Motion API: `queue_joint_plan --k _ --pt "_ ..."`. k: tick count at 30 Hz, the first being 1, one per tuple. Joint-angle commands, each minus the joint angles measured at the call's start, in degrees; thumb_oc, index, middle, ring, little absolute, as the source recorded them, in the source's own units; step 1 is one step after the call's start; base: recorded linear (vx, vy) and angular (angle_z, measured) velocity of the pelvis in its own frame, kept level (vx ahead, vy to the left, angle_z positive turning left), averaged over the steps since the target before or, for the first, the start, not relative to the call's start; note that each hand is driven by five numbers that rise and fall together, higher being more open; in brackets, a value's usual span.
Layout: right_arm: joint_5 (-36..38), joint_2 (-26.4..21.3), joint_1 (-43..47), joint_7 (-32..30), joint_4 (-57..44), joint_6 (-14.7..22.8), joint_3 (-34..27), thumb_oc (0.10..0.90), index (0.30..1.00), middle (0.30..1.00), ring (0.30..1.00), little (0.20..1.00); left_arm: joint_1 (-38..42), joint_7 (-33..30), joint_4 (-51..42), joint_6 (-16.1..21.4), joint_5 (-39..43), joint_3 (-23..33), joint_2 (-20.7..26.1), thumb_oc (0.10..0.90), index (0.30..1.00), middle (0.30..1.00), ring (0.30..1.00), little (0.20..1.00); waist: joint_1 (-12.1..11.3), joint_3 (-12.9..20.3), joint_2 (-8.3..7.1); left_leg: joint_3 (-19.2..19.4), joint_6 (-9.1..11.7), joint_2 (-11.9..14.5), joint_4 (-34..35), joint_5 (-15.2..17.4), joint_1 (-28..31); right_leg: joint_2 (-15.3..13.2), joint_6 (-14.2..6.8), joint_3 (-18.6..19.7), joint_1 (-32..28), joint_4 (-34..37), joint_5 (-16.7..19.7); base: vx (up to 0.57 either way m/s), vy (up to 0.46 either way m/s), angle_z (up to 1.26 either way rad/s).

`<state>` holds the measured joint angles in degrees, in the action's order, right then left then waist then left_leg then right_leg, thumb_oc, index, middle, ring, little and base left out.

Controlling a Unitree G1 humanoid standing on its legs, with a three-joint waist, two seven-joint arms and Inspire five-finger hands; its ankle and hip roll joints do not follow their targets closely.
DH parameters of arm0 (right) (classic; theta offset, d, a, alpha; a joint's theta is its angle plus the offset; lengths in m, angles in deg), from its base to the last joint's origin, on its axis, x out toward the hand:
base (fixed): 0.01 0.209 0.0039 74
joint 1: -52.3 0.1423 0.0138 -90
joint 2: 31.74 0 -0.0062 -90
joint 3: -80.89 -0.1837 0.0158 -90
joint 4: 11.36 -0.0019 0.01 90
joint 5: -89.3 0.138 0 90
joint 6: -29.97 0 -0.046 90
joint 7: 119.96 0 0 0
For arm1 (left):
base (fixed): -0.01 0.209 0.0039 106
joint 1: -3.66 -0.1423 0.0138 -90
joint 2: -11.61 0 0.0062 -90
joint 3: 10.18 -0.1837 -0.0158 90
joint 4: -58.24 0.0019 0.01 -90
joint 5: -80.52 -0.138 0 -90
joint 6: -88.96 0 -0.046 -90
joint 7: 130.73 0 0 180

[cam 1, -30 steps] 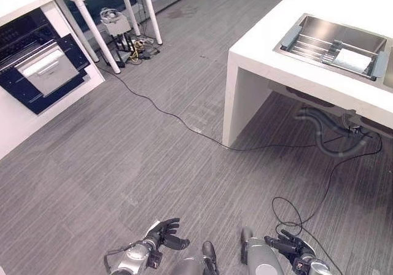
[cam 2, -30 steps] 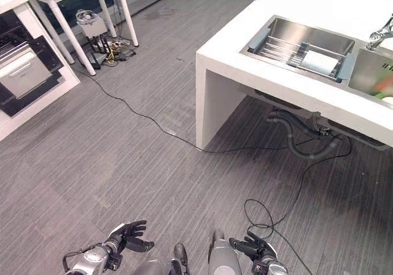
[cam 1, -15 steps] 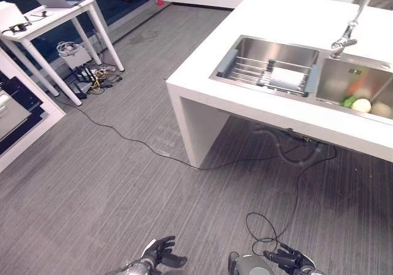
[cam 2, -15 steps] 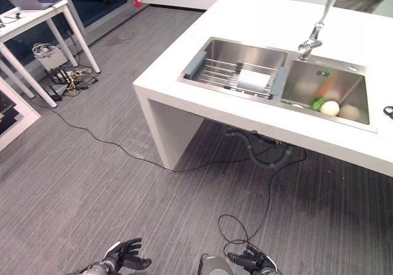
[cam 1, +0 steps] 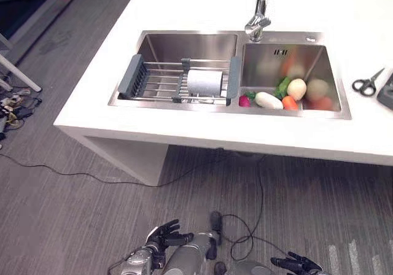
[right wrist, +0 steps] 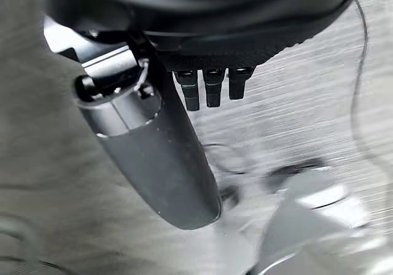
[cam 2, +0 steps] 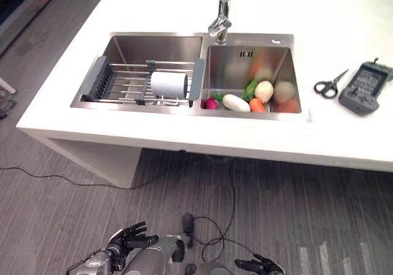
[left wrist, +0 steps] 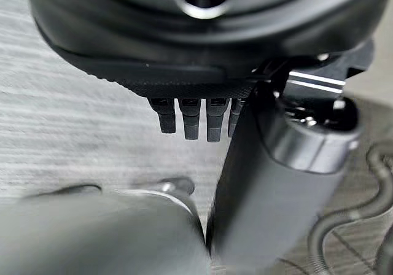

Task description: Place the dishes in the dishwasher.

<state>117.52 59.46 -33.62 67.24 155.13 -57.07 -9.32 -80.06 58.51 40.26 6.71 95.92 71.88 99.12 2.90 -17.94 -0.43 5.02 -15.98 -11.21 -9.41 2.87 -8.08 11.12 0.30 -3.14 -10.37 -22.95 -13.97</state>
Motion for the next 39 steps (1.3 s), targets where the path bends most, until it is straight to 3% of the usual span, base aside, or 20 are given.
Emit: queue_joint_plan --k 1,4,6,8,10,13,15,20,26,28,29,31,34,39 --pt "1.2 -3.9 -1.7 0.2 -4.2 1.6 0.8 0.800 0.900 0.900 0.900 0.900 -1.4 0.2 -2.9 0.0 -0.6 -3.2 2.9 0.800 0.900 0.900 0.900 0.900 0.2 3.0 4.90 -5.8 11.3 6.7 -7.8 7.5 -4.9 -8.8 -5.6 0.3 10.6 -13.0 7.6 0.12 0.176 -0.56" --pt "-0.5 -4.0 -0.9 1.6 -3.7 1.9 1.2 0.800 0.900 0.900 0.900 0.900 -1.1 -0.5 -3.1 -0.9 1.8 -3.2 3.1 0.800 0.900 0.900 0.900 0.900 0.3 2.6 6.19 -5.9 11.0 7.4 -7.8 8.9 -2.7 -11.2 -4.8 -4.3 16.5 -12.7 6.0 0.06 0.057 -0.38" --pt "0.0 -3.8 -0.9 1.4 -4.3 2.5 1.4 0.800 0.900 0.900 0.900 0.900 -1.2 -0.8 -3.8 -1.2 0.7 -2.7 3.1 0.800 0.900 0.900 0.900 0.900 0.6 1.6 6.65 -6.6 11.8 8.1 -7.8 9.7 -1.3 -13.3 -4.5 -7.0 18.6 -0.9 5.1 0.04 -0.091 0.18" --pt "0.1 -3.5 -1.2 1.6 -4.3 2.6 1.5 0.800 0.900 0.900 0.900 0.900 -2.0 -1.1 -3.5 -0.8 0.3 -2.2 3.0 0.800 0.900 0.900 0.900 0.900 0.8 1.3 6.47 -6.6 12.0 8.3 -7.8 10.7 -0.2 -14.5 -5.3 -8.1 19.7 3.6 7.2 0.05 -0.091 0.26" --pt "-0.7 -3.4 -1.0 2.1 -4.2 2.5 1.5 0.800 0.900 0.900 0.900 0.900 -2.8 -1.8 -2.9 -0.7 0.3 -1.6 2.9 0.800 0.900 0.900 0.900 0.900 0.4 1.6 6.30 -5.9 12.6 9.5 -7.8 11.1 0.5 -15.1 -5.4 -8.8 18.9 5.8 6.7 0.06 -0.171 0.01" --pt "-0.2 -3.2 -1.2 1.8 -3.6 2.7 1.5 0.800 0.900 0.900 0.900 0.900 -3.4 -2.7 -1.6 -1.0 -0.8 -1.2 2.4 0.800 0.900 0.900 0.900 0.900 0.0 3.9 4.03 -4.9 13.3 9.3 -7.8 10.7 0.1 -15.6 -5.4 -7.1 18.1 5.8 3.8 0.07 -0.271 0.56" --pt "0.4 -3.4 -1.5 2.1 -3.5 2.3 1.3 0.800 0.900 0.900 0.900 0.900 -4.0 -3.2 -1.2 -1.5 -0.6 -1.4 2.3 0.800 0.900 0.900 0.900 0.900 0.2 4.8 3.62 -4.6 13.7 9.3 -7.8 10.7 0.2 -14.8 -4.8 -6.6 17.1 5.8 2.5 0.04 -0.202 -0.36" --pt "0.4 -3.6 -1.8 1.9 -3.2 1.9 1.2 0.800 0.900 0.900 0.900 0.900 -4.5 -3.1 -0.9 -1.4 -0.6 -1.3 2.4 0.800 0.900 0.900 0.900 0.900 0.7 5.1 3.70 -4.0 14.2 9.8 -7.8 10.6 0.6 -14.1 -3.9 -6.3 16.2 5.8 1.3 0.01 -0.103 -0.02" --pt "1.0 -4.8 -2.6 1.0 -3.0 2.6 0.2 0.800 0.900 0.900 0.900 0.900 -3.7 -2.1 -1.0 -1.7 -1.5 -2.2 2.5 0.800 0.900 0.900 0.900 0.900 2.0 3.9 3.45 0.1 15.2 10.5 -7.8 9.3 2.5 -15.4 -2.9 -6.6 14.8 5.8 1.0 -0.03 0.011 0.19" --pt "3.1 -5.6 -2.8 0.5 -2.7 2.8 -0.3 0.800 0.900 0.900 0.900 0.900 -3.5 -1.3 -1.1 -1.7 -1.6 -2.7 2.5 0.800 0.900 0.900 0.900 0.900 2.2 3.6 3.94 -0.9 16.7 12.6 -7.8 8.1 1.6 -15.5 -2.8 -6.6 14.2 5.8 0.8 -0.01 0.250 0.70" --pt "3.3 -5.9 -2.5 0.2 -2.4 2.6 -0.6 0.800 0.900 0.900 0.900 0.900 -3.9 -1.0 -1.0 -1.6 -1.2 -2.5 2.2 0.800 0.900 0.900 0.900 0.900 1.7 3.8 4.60 -4.4 17.9 13.8 -7.8 7.5 0.3 -15.4 -2.9 -6.2 13.7 5.8 0.4 0.08 0.429 0.55" --pt "4.9 -5.6 -2.6 -0.2 -2.9 3.0 -1.8 0.800 0.900 0.900 0.900 0.900 -3.3 -0.1 -0.7 -2.3 -3.5 -2.5 2.2 0.800 0.900 0.900 0.900 0.900 2.3 4.1 5.26 -2.4 18.4 15.7 -7.8 8.2 0.1 -17.1 -3.6 -8.4 12.6 5.8 0.0 0.12 0.415 0.25" --pt "3.9 -5.1 -2.3 0.4 -3.7 3.5 -1.8 0.800 0.900 0.900 0.900 0.900 -3.8 0.0 -0.8 -2.3 -4.1 -2.9 1.9 0.800 0.900 0.900 0.900 0.900 1.3 4.5 4.92 -2.4 17.2 14.2 -7.8 10.0 1.3 -19.9 -5.7 -9.4 13.9 5.8 1.9 0.11 0.256 -0.27" --pt "0.5 -3.2 -2.4 3.4 -2.9 4.0 -1.0 0.800 0.900 0.900 0.900 0.900 -4.7 -2.4 -1.0 -2.6 -0.7 -2.6 2.7 0.800 0.900 0.900 0.900 0.900 0.4 5.0 5.29 -2.6 15.3 14.4 -7.8 11.1 1.8 -18.0 -5.5 -9.8 12.9 5.8 1.7 0.00 -0.057 -0.40"
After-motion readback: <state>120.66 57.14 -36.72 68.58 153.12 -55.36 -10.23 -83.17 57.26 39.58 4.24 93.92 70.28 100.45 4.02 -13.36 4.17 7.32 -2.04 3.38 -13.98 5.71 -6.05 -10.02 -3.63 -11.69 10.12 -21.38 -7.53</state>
